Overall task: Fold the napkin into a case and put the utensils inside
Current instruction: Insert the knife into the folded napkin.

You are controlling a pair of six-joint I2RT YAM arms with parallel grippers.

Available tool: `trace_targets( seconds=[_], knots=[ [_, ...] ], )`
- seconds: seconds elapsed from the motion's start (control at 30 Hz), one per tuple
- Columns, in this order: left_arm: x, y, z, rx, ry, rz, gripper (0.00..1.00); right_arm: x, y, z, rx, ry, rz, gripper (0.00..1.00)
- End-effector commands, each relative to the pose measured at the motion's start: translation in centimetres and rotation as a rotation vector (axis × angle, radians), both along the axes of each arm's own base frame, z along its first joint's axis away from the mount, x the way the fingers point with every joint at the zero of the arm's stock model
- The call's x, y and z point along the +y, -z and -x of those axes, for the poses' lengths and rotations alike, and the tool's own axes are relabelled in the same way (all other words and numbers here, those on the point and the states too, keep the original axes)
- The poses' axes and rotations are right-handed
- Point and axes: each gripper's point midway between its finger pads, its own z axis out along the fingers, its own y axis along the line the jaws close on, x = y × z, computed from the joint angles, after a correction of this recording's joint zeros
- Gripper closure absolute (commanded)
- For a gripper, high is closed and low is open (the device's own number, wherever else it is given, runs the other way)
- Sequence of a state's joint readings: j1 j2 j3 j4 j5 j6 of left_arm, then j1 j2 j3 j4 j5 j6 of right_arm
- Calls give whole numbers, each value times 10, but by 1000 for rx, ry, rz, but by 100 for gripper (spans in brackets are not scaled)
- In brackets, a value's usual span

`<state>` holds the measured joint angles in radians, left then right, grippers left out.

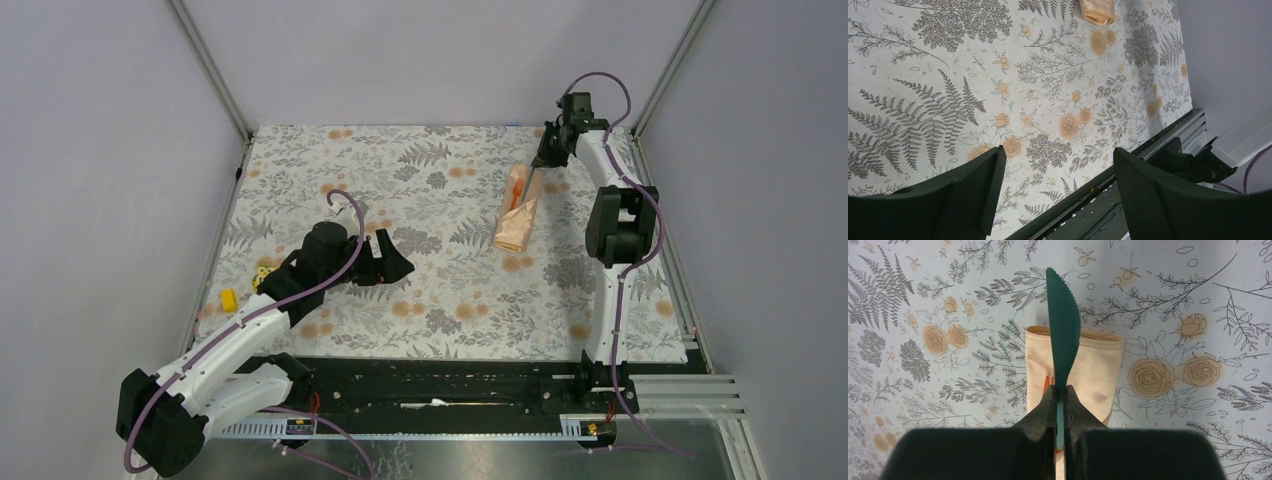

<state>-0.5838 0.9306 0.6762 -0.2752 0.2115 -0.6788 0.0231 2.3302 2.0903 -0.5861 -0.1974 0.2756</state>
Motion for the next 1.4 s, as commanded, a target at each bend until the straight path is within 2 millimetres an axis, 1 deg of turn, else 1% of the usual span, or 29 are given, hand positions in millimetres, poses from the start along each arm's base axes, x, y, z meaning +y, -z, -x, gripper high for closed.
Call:
trace_targets(
  seconds=[0.0, 0.13, 0.27, 0.37, 0.9, 1.23, 1.3, 1.37],
  knots=[
    [-8, -13, -4, -43, 21, 41, 16, -7, -7, -6, -16, -6, 39, 100],
    [-9, -12, -3, -40, 26, 40, 16, -7, 2, -5, 2, -11, 42, 100],
    [-9, -14, -3, -46, 27, 43, 16, -8, 6, -3, 11, -14, 44, 100],
    [-9, -15, -3, -48, 30, 44, 16, -4, 8, 1, 25, -23, 27, 100],
    [-9, -18, 1, -52, 37, 58, 15, 7, 10, 37, 108, -44, -36, 100],
    [-10, -15, 3, -45, 44, 62, 14, 15, 15, 60, 151, -40, -63, 100],
    [-11, -16, 3, -46, 51, 69, 14, 17, 14, 62, 153, -36, -79, 100],
    [-20, -14, 7, -44, 97, 92, 13, 20, 14, 65, 157, -35, -90, 100]
  ],
)
